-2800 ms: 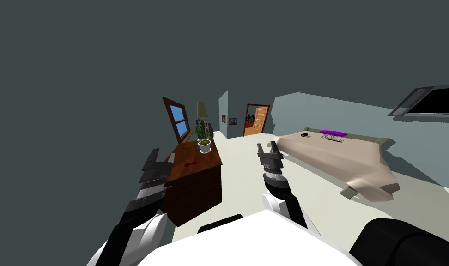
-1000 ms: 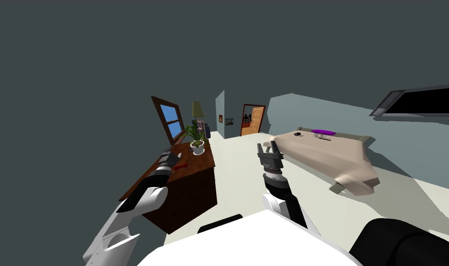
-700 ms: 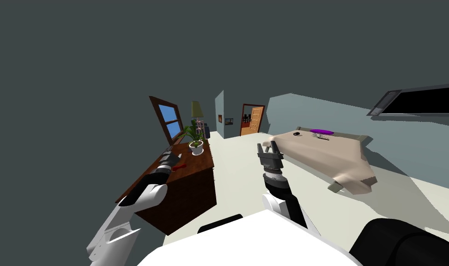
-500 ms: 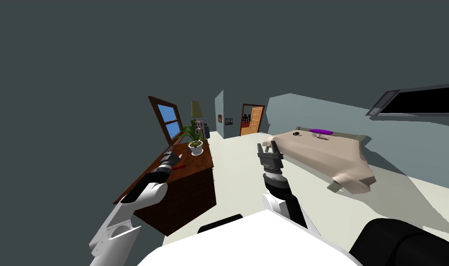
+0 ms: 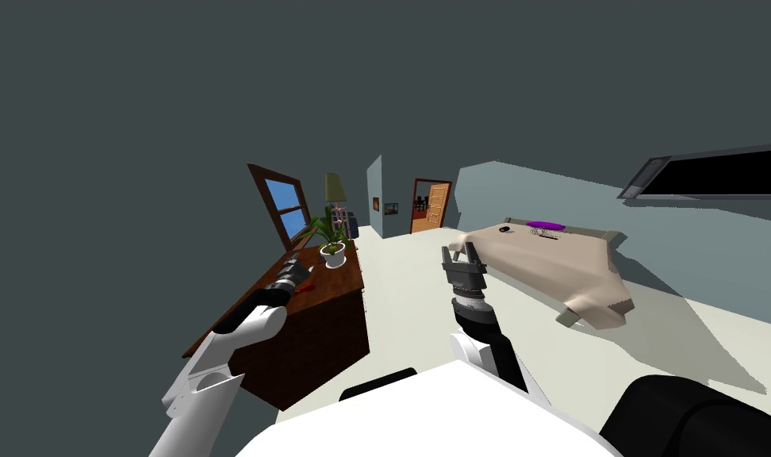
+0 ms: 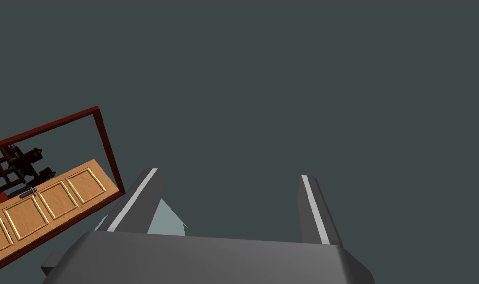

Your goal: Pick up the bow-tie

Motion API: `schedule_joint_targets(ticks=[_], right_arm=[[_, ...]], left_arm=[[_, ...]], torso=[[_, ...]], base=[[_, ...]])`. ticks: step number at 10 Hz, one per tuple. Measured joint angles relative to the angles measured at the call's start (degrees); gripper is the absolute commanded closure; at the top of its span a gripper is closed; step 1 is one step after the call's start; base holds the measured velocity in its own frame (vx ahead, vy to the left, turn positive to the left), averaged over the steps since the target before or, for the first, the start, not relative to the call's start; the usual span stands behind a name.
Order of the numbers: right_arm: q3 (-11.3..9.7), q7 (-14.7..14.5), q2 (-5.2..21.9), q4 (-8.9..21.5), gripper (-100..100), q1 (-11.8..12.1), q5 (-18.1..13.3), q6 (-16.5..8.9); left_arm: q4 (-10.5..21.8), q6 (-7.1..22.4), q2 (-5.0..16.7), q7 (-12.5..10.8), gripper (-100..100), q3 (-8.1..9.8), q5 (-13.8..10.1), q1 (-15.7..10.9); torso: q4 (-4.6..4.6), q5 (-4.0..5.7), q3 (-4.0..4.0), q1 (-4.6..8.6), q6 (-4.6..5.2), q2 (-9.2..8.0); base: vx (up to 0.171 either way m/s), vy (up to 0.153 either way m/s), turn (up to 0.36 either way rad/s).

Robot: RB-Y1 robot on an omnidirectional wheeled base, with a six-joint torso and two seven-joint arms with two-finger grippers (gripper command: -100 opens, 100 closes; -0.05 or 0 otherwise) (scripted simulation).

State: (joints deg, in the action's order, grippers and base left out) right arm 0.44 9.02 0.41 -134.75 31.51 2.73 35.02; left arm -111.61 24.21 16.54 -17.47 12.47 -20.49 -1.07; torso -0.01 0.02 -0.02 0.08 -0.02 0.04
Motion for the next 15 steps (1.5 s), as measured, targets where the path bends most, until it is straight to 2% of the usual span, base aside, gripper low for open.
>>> schedule_joint_targets(ticks=[4, 6, 7, 9, 15], right_arm=[[0.0, 0.0, 0.0, 0.0, 0, 0.0, 0.0, 0.0], [0.0, 0.0, 0.0, 0.0, 0, 0.0, 0.0, 0.0], [0.0, 0.0, 0.0, 0.0, 0, 0.0, 0.0, 0.0], [0.0, 0.0, 0.0, 0.0, 0, 0.0, 0.0, 0.0], [0.0, 0.0, 0.0, 0.0, 0, 0.0, 0.0, 0.0]], left_arm=[[2.3, 5.4, 1.2, -0.4, -100, 1.01, -2.1, -2.2], [4.4, 8.6, 2.0, -0.7, -100, 1.77, -3.5, -4.2], [4.5, 9.8, 2.0, -0.7, -100, 1.82, -3.6, -4.3], [6.8, 12.9, 3.2, -0.9, -100, 2.61, -5.4, -6.2], [10.6, 21.7, 5.2, -1.0, -100, 4.04, -8.8, -9.1]], torso=[[0.00, -0.01, 0.01, -0.05, -0.01, -0.03], [0.00, -0.01, 0.01, -0.03, -0.01, -0.01], [0.00, -0.01, 0.02, -0.06, -0.01, -0.03], [0.00, -0.01, 0.00, -0.05, -0.01, -0.01], [0.00, -0.02, 0.00, -0.08, -0.02, -0.01]], base=[[0.006, -0.016, -0.038], [0.006, -0.009, -0.014], [0.007, -0.012, -0.057], [0.007, -0.008, -0.022], [0.008, -0.004, -0.036]])
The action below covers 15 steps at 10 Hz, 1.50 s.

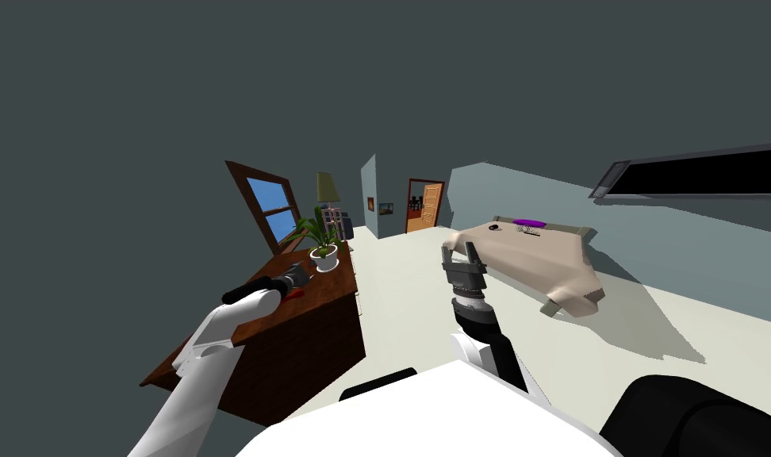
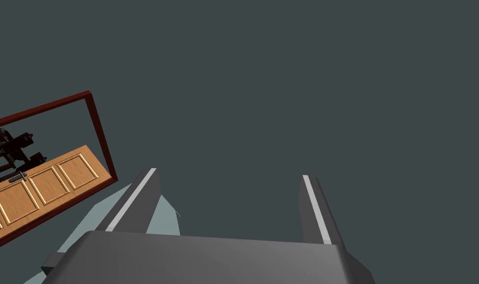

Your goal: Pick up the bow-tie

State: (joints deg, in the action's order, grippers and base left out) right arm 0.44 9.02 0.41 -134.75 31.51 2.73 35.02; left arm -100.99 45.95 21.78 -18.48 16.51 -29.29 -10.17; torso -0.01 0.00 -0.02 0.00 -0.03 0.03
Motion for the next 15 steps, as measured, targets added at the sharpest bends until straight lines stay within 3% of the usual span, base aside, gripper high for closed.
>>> schedule_joint_targets(ticks=[7, 15], right_arm=[[0.0, 0.0, 0.0, 0.0, 0, 0.0, 0.0, 0.0], [0.0, 0.0, 0.0, 0.0, 0, 0.0, 0.0, 0.0]], left_arm=[[3.9, 10.1, 2.5, 0.2, -100, 1.38, -3.5, -2.5], [11.1, 23.0, 7.2, 1.7, -100, 3.11, -9.1, -5.8]], torso=[[0.00, -0.01, 0.01, -0.02, -0.01, -0.02], [0.00, -0.02, 0.00, -0.09, 0.00, 0.01]], base=[[0.007, 0.003, -0.045], [0.011, 0.015, -0.055]])
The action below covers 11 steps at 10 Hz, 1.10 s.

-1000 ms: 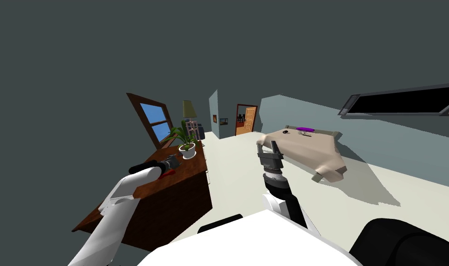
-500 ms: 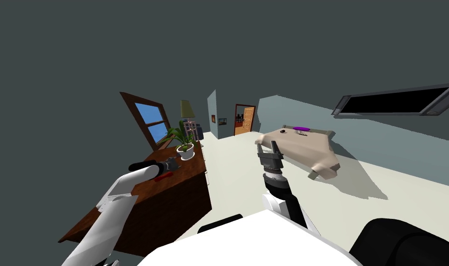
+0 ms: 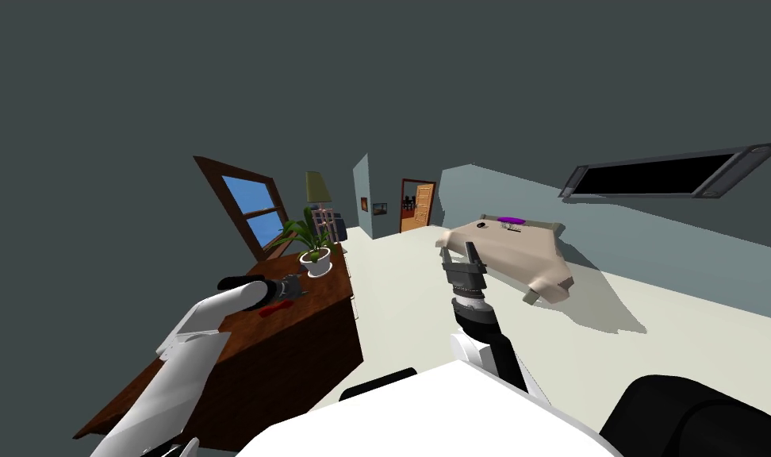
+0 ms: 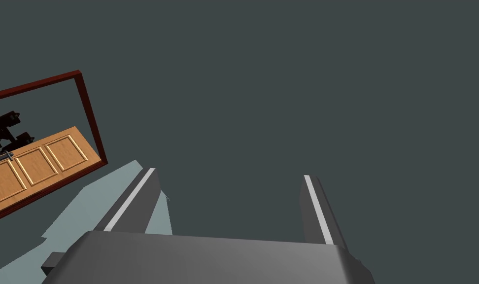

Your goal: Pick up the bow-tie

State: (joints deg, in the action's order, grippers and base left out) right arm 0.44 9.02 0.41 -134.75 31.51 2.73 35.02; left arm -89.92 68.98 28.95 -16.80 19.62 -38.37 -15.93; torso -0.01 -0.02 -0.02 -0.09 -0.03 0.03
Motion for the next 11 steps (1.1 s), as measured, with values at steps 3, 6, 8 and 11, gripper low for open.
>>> schedule_joint_targets(ticks=[3, 6, 8, 11], right_arm=[[0.0, 0.0, 0.0, 0.0, 0, 0.0, 0.0, 0.0], [0.0, 0.0, 0.0, 0.0, 0, 0.0, 0.0, 0.0], [0.0, 0.0, 0.0, 0.0, 0, 0.0, 0.0, 0.0], [0.0, 0.0, 0.0, 0.0, 0, 0.0, 0.0, 0.0]], left_arm=[[1.9, 4.4, 1.4, 0.7, -100, 0.40, -1.5, -0.5], [3.9, 9.5, 3.1, 1.4, -100, 0.72, -3.0, -0.8], [6.0, 12.6, 4.6, 2.2, -100, 0.93, -4.3, -1.1], [8.5, 17.4, 7.1, 3.1, -100, 0.99, -5.8, -1.4]], torso=[[0.00, 0.00, 0.01, 0.02, 0.00, -0.02], [0.00, -0.01, 0.00, -0.02, -0.01, -0.01], [0.00, -0.01, 0.00, -0.01, -0.02, -0.01], [0.00, -0.01, 0.01, -0.04, -0.01, -0.02]], base=[[0.008, 0.017, -0.042], [0.013, 0.028, -0.065], [0.012, 0.028, -0.070], [0.011, 0.032, -0.050]])
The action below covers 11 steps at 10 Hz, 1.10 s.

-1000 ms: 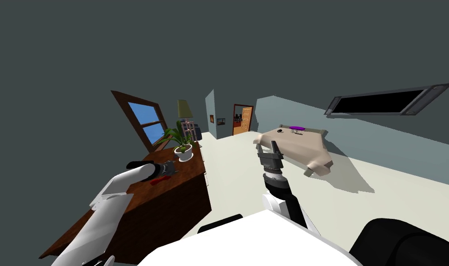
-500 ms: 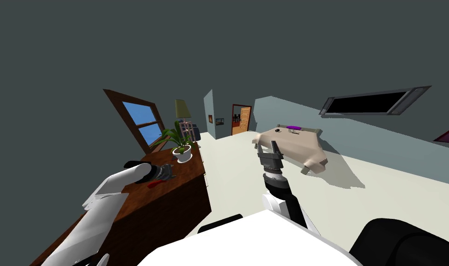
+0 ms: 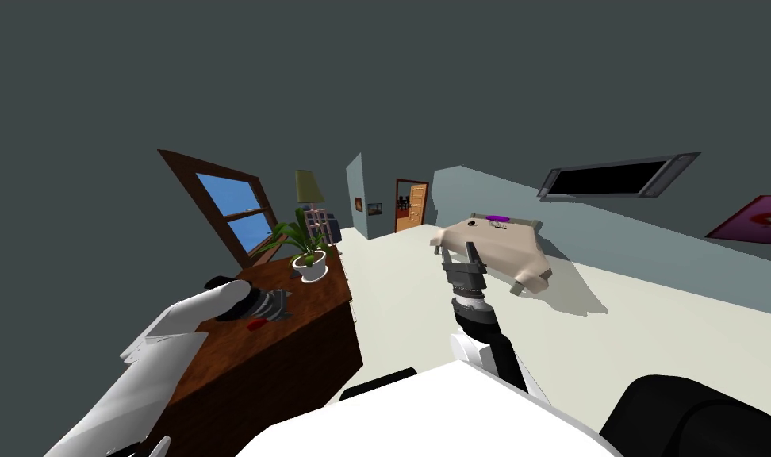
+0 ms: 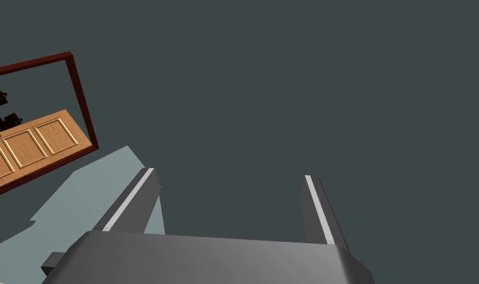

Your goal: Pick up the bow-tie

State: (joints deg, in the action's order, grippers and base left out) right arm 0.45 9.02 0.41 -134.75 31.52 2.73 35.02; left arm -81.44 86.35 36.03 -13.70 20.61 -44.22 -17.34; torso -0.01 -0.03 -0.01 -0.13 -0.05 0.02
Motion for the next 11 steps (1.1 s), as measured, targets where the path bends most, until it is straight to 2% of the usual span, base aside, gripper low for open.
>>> schedule_joint_targets(ticks=[5, 7, 11], right_arm=[[0.0, 0.0, 0.0, 0.0, 0, 0.0, 0.0, 0.0], [0.0, 0.0, 0.0, 0.0, 0, 0.0, 0.0, 0.0], [0.0, 0.0, 0.0, 0.0, 0, 0.0, 0.0, 0.0]], left_arm=[[2.6, 7.1, 3.4, 1.5, -100, 0.27, -2.2, 0.6], [4.7, 10.1, 5.3, 2.1, -100, -0.06, -3.0, 0.2], [6.6, 15.4, 8.5, 3.4, -100, 0.19, -4.8, 0.9]], torso=[[-0.01, 0.00, -0.02, 0.01, -0.01, 0.03], [-0.01, -0.01, -0.03, -0.05, 0.00, 0.05], [-0.03, -0.02, -0.07, -0.07, -0.01, 0.12]], base=[[0.016, 0.033, -0.052], [0.023, 0.043, -0.057], [0.033, 0.045, -0.056]])
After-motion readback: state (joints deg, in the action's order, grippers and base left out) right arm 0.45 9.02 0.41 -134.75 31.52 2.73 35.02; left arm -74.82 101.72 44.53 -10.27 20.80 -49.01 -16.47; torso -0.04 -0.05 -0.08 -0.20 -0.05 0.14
